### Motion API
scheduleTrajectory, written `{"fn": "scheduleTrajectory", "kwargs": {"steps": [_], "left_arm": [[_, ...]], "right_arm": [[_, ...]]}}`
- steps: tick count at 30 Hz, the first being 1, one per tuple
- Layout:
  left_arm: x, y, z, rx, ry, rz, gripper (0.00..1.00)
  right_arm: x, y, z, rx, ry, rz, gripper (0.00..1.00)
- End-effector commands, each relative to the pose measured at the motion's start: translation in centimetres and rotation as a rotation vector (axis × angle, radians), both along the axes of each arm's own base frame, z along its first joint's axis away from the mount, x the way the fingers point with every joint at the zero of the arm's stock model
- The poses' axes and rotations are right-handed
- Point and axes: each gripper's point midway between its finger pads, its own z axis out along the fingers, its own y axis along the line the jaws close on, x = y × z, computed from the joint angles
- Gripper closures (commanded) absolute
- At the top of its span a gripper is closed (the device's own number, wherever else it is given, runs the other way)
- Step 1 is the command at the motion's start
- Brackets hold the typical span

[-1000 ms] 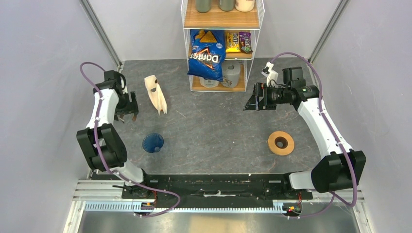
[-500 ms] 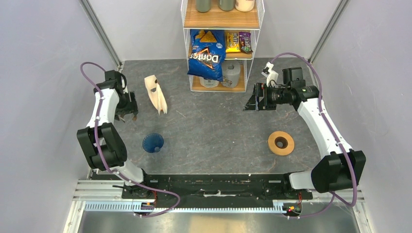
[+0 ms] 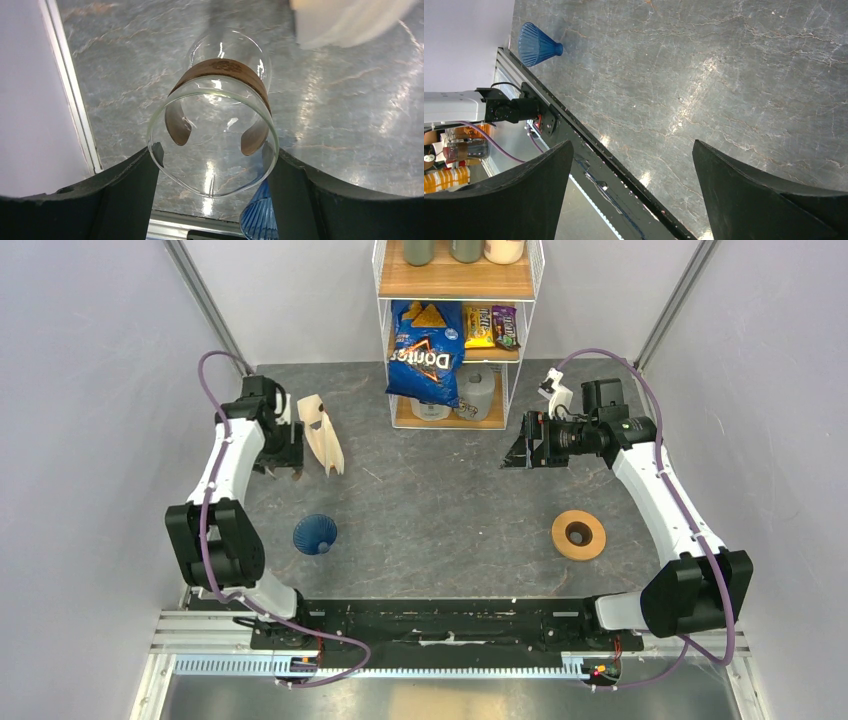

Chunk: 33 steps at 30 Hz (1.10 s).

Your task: Place the coffee filter in the dripper

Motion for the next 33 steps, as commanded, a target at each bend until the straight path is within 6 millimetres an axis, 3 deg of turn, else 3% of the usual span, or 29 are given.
{"fn": "scheduleTrajectory", "kwargs": {"steps": [1,5,9,14,20,27,33], "left_arm": [[1.2,-3.0,3.3,0.003,-0.09,-0.17,0.44],[0.8,-6.2,3.6,-0.023,-0.075,-0.277,0.44],[-0.9,-9.3,3.8,-0.064,-0.039,-0.383,0.46],[-3.5,-14.9,4.5,-0.144,-0.036,-0.618,0.46],[-4.8,-20.2,5.0,-0.12,-0.051,-0.884,0.46],[-7.6,-26.6,4.4,-0.065,-0.067,-1.246,0.46],[-9.5,-30.5,2.9,-0.001,-0.065,-1.454,0.48]], "right_arm": [[0.3,0.2,0.9,0.006,-0.056,0.01,0.03],[0.2,0.1,1.1,0.004,-0.066,0.011,0.03],[0.1,0.1,1.4,0.004,-0.075,0.009,0.03],[0.2,0.0,1.4,0.006,-0.063,-0.011,0.03],[0.6,-0.6,1.2,0.02,-0.018,-0.064,0.03],[2.3,-4.1,1.3,0.067,0.043,-0.217,0.03],[2.4,-6.3,1.0,0.061,0.065,-0.283,0.03]]}}
